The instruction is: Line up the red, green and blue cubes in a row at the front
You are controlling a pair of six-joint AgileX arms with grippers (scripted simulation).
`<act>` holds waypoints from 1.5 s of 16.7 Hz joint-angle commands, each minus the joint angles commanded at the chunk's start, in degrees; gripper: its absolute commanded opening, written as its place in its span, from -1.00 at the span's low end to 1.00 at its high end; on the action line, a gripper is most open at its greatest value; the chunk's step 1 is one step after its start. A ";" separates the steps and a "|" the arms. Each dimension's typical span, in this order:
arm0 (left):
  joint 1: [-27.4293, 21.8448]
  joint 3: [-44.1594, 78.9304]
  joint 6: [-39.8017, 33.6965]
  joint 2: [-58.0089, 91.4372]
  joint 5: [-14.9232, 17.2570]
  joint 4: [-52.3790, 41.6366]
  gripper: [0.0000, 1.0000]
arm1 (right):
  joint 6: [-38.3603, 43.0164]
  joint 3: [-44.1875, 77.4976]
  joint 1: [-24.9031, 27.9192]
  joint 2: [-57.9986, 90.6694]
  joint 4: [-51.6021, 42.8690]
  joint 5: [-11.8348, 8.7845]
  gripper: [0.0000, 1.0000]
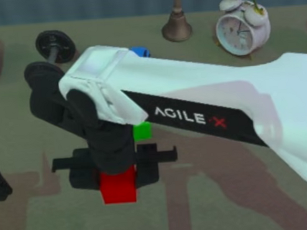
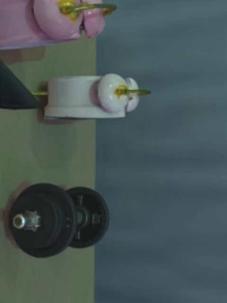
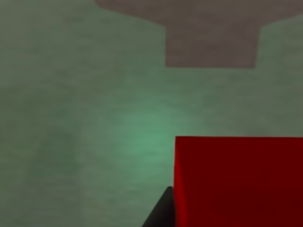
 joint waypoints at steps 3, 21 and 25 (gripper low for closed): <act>0.00 0.00 0.00 0.00 0.00 0.00 1.00 | -0.01 -1.96 -0.04 0.55 2.36 0.05 -1.00; 0.00 0.00 0.00 0.00 0.00 0.00 1.00 | 0.06 -10.25 0.21 3.53 13.49 0.14 0.21; 0.00 0.00 0.00 0.00 0.00 0.00 1.00 | 0.06 -10.25 0.21 3.53 13.49 0.14 0.81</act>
